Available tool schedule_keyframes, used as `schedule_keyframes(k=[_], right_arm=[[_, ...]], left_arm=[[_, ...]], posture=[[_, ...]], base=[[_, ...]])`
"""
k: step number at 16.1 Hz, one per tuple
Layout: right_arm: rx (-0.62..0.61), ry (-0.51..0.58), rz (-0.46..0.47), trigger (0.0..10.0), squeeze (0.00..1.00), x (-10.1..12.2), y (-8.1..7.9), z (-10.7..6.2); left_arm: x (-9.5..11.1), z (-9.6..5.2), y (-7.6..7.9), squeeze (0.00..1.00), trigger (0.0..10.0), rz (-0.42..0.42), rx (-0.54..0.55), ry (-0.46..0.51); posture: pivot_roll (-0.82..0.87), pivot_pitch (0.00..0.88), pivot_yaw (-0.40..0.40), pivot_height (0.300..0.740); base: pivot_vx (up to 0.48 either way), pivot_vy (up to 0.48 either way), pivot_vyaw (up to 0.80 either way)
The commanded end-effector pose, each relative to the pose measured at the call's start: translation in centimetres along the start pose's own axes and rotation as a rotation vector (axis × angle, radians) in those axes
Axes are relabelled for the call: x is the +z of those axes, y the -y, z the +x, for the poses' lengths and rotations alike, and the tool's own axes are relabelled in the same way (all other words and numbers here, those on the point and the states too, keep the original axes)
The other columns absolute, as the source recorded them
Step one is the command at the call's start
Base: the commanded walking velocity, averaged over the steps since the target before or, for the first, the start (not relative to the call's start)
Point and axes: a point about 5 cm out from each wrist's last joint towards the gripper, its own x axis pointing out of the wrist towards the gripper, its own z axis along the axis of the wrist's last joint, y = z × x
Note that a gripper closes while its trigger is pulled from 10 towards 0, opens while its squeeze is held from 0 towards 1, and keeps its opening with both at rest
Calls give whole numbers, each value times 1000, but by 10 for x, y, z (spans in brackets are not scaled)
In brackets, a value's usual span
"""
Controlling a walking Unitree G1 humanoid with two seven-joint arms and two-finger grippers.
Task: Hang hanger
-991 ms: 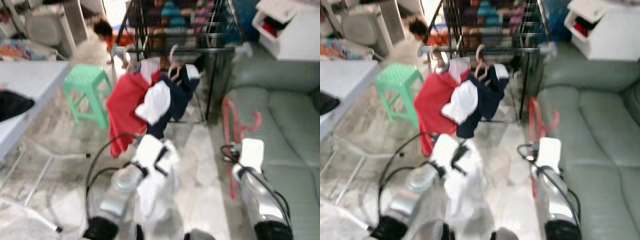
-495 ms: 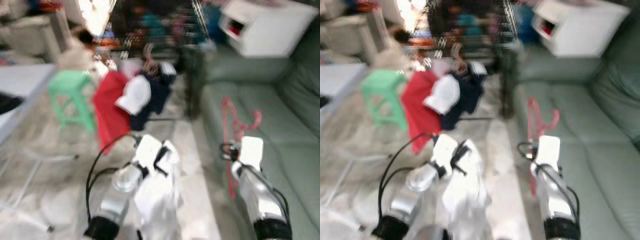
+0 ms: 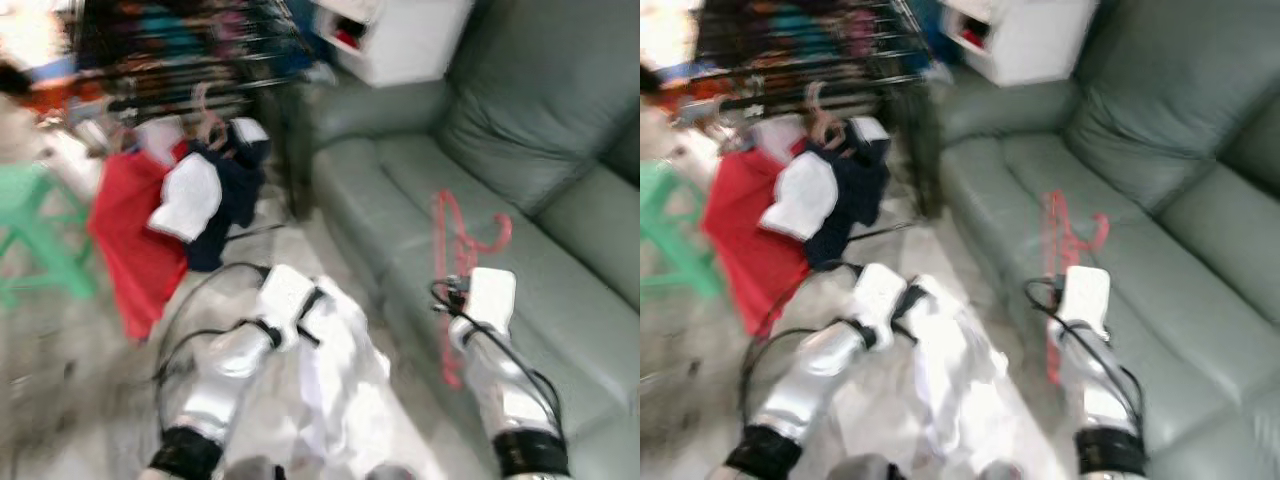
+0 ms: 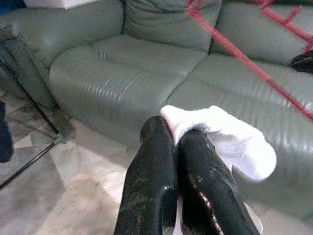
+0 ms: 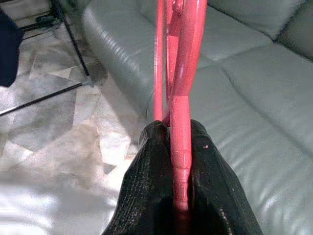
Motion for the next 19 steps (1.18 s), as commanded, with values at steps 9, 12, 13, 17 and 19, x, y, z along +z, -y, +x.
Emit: schedule_keyframes(k=[9,12,13,17,19], right_arm=[[-7,7,8,10000,0,0,5,-2],[32,19,-8,10000,0,1,1,-3],[67,24,-32,10000,0,2,0,-4],[176,8,-215,10000,0,5,4,-7],[252,16,-279,10000,0,8,2,-9]], left_arm=[[19,8,6,0,10000,35,-21,74],[24,9,-4,0,10000,65,51,92],[27,10,-13,0,10000,77,107,98],[40,14,-57,0,10000,165,330,89],[47,14,-72,0,10000,173,385,99]], posture=[[-61,0,20,740],[-61,0,20,740],[-59,0,20,740],[-60,0,19,740],[-60,0,20,740]], base=[[0,419,-141],[0,0,0],[0,0,0],[0,0,0],[0,0,0]])
